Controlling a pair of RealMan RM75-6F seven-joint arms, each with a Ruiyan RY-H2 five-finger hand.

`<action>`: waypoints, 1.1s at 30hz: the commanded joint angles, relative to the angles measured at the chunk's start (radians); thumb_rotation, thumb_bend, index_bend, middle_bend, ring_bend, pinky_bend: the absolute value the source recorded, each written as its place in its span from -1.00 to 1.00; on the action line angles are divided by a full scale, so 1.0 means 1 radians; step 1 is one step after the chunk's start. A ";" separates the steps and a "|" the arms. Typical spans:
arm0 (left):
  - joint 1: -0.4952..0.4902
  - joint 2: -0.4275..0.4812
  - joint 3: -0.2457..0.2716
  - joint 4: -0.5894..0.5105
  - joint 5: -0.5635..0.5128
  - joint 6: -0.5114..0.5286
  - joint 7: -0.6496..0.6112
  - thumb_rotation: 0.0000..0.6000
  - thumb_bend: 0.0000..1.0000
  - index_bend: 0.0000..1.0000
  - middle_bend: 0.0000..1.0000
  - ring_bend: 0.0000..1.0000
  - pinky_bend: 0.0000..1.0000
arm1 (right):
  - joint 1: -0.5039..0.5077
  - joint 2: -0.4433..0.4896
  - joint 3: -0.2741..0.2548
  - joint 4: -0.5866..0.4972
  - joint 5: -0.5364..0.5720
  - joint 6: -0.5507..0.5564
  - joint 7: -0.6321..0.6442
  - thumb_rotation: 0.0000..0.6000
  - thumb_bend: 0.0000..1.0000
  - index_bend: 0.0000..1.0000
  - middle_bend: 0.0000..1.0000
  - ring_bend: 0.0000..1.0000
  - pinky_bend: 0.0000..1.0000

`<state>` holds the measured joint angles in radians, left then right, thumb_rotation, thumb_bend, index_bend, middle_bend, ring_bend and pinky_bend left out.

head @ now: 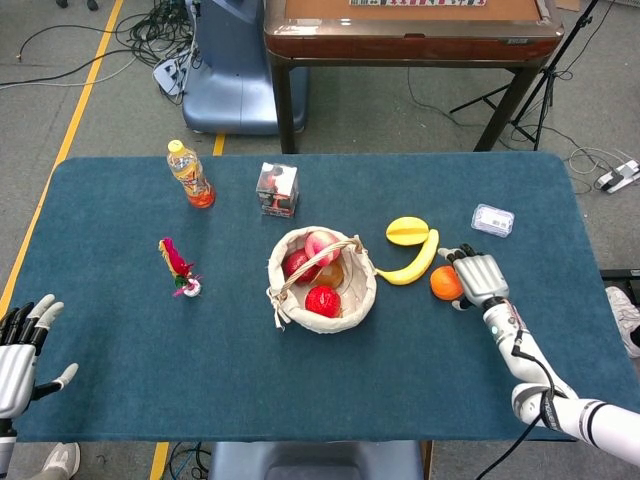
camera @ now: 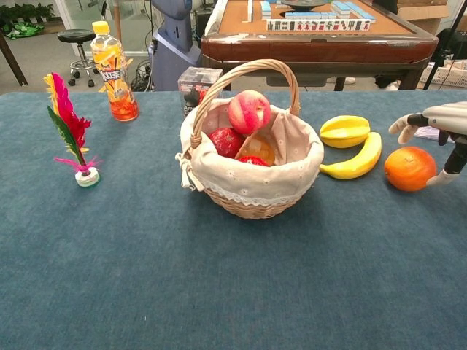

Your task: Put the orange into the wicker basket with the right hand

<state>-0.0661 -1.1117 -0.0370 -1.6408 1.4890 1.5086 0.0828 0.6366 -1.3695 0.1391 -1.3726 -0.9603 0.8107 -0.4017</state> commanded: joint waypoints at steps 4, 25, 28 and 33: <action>0.004 0.000 0.000 0.004 -0.002 0.004 -0.007 1.00 -0.56 -0.75 -0.92 -0.96 -0.97 | 0.009 -0.031 -0.011 0.028 0.004 0.005 -0.002 1.00 -0.74 -0.56 -0.52 -0.72 -0.35; 0.008 -0.003 -0.001 0.018 -0.001 0.006 -0.023 1.00 -0.56 -0.75 -0.92 -0.96 -0.97 | -0.059 0.185 0.019 -0.318 -0.221 0.111 0.278 1.00 -0.42 -0.26 -0.38 -0.52 -0.08; 0.010 -0.003 -0.001 0.018 0.001 0.009 -0.026 1.00 -0.56 -0.75 -0.92 -0.96 -0.97 | -0.065 0.206 0.024 -0.364 -0.276 0.129 0.329 1.00 -0.42 -0.26 -0.38 -0.52 -0.08; 0.013 -0.001 0.001 0.017 0.002 0.013 -0.027 1.00 -0.56 -0.75 -0.92 -0.96 -0.97 | -0.058 0.195 0.029 -0.402 -0.338 0.136 0.411 1.00 -0.42 -0.26 -0.44 -0.52 -0.08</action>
<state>-0.0527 -1.1124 -0.0361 -1.6238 1.4908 1.5210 0.0558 0.5769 -1.1724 0.1648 -1.7603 -1.2789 0.9428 -0.0126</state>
